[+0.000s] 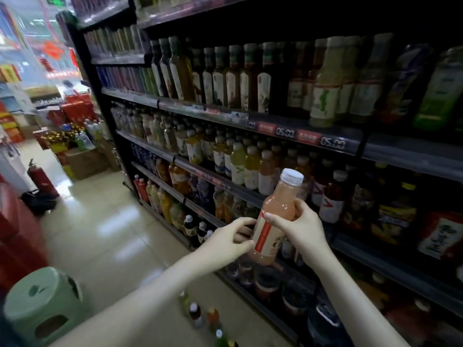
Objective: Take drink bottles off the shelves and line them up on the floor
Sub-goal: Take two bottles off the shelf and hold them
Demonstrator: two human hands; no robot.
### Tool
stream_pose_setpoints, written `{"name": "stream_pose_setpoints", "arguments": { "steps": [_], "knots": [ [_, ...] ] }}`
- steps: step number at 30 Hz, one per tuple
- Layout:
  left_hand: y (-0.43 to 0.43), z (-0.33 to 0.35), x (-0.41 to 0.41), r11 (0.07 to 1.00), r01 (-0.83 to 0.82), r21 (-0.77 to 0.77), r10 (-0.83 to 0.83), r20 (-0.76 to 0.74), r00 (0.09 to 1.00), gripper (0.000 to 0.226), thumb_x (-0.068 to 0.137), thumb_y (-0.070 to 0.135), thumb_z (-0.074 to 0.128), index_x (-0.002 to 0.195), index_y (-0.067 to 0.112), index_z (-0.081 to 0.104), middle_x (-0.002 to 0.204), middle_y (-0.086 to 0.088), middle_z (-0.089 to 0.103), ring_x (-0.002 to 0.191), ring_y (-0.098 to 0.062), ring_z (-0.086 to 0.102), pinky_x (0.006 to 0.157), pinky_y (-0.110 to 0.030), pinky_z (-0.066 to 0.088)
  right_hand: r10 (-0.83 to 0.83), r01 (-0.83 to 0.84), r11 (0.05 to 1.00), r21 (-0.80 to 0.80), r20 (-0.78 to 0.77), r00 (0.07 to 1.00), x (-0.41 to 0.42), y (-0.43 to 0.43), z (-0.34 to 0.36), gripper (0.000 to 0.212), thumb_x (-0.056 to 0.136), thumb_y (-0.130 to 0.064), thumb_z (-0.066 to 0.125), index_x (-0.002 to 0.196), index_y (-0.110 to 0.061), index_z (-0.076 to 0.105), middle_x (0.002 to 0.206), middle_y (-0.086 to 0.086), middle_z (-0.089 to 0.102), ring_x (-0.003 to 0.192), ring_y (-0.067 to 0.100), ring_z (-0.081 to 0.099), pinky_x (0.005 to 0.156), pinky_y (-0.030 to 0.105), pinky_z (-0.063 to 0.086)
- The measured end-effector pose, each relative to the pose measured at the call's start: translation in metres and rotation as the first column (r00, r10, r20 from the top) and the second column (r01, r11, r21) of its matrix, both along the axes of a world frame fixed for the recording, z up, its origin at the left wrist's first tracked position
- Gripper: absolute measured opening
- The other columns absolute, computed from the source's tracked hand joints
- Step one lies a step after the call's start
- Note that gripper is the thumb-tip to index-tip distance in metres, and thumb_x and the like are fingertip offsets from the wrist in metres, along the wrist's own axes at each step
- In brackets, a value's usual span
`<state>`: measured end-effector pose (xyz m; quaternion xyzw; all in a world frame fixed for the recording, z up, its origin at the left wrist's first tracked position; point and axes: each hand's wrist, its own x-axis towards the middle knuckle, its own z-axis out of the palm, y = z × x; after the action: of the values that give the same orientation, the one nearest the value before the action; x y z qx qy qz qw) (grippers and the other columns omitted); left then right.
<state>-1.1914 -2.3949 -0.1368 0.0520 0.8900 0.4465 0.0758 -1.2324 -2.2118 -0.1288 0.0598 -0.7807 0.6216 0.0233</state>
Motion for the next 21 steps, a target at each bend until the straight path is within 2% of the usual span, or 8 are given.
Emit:
{"name": "stream_pose_setpoints", "arguments": {
  "steps": [2,5,8,11,16,18,21],
  "knots": [
    [-0.03,0.011,-0.032,1.0,-0.006,-0.02,0.006,-0.028,1.0,0.045,0.093,0.037,0.057,0.134,0.043,0.04,0.121,0.015,0.054,0.103,0.002,0.056,0.085,-0.023,0.053,-0.025,0.025,1.0,0.006,-0.017,1.0,-0.031,-0.033,0.012,0.071,0.068,-0.036,0.084,0.129,-0.022,0.051,0.107,-0.01,0.062,0.099,0.008,0.06,0.078,0.023,0.049],
    [-0.071,0.025,-0.072,1.0,0.007,-0.004,-0.007,-0.078,0.997,0.044,0.093,0.033,0.058,0.134,0.04,0.042,0.118,0.018,0.056,0.102,0.005,0.056,0.081,-0.016,0.05,-0.053,0.053,0.999,0.007,-0.047,0.998,-0.069,-0.076,0.027,0.074,0.065,-0.038,0.084,0.13,-0.02,0.052,0.111,-0.01,0.064,0.1,0.007,0.061,0.08,0.023,0.05],
    [-0.103,0.037,-0.112,0.998,0.064,-0.02,-0.066,-0.132,0.989,0.045,0.094,0.03,0.058,0.135,0.037,0.042,0.115,0.021,0.055,0.103,0.005,0.055,0.086,-0.018,0.05,-0.112,0.114,0.993,0.018,-0.083,0.99,-0.097,-0.109,0.038,0.076,0.065,-0.039,0.084,0.131,-0.023,0.05,0.114,-0.009,0.064,0.102,0.006,0.061,0.08,0.022,0.049],
    [-0.128,0.05,-0.156,0.986,0.166,-0.031,-0.168,-0.188,0.968,0.047,0.094,0.031,0.058,0.137,0.037,0.041,0.12,0.022,0.055,0.107,0.005,0.054,0.089,-0.017,0.048,-0.24,0.24,0.971,-0.008,-0.12,0.963,-0.119,-0.134,0.049,0.078,0.067,-0.037,0.084,0.133,-0.02,0.048,0.114,-0.009,0.062,0.102,0.007,0.059,0.081,0.02,0.047],
    [-0.146,0.069,-0.21,0.923,0.367,-0.116,-0.385,-0.296,0.874,0.046,0.094,0.03,0.057,0.135,0.04,0.039,0.123,0.025,0.051,0.113,0.009,0.048,0.089,-0.005,0.04,-0.463,0.451,0.885,-0.113,-0.108,0.88,-0.135,-0.158,0.066,0.064,0.067,-0.035,0.084,0.121,-0.03,0.051,0.104,-0.014,0.063,0.097,0.002,0.059,0.08,0.021,0.048],
    [-0.147,0.076,-0.227,0.891,0.427,-0.157,-0.454,-0.336,0.825,0.051,0.094,0.031,0.057,0.141,0.036,0.037,0.134,0.019,0.048,0.121,0.005,0.044,0.098,-0.011,0.038,-0.546,0.53,0.836,-0.145,-0.125,0.828,-0.136,-0.161,0.075,0.057,0.067,-0.033,0.084,0.115,-0.031,0.053,0.102,-0.015,0.065,0.094,-0.001,0.061,0.077,0.018,0.048],
    [-0.144,0.09,-0.249,0.85,0.496,-0.18,-0.524,-0.402,0.751,0.056,0.093,0.032,0.058,0.144,0.037,0.033,0.138,0.017,0.044,0.125,0.005,0.041,0.105,-0.017,0.037,-0.646,0.62,0.763,-0.184,-0.168,0.745,-0.136,-0.162,0.092,0.049,0.07,-0.028,0.083,0.111,-0.031,0.057,0.099,-0.015,0.067,0.089,-0.004,0.063,0.071,0.014,0.048]
  ]
}}
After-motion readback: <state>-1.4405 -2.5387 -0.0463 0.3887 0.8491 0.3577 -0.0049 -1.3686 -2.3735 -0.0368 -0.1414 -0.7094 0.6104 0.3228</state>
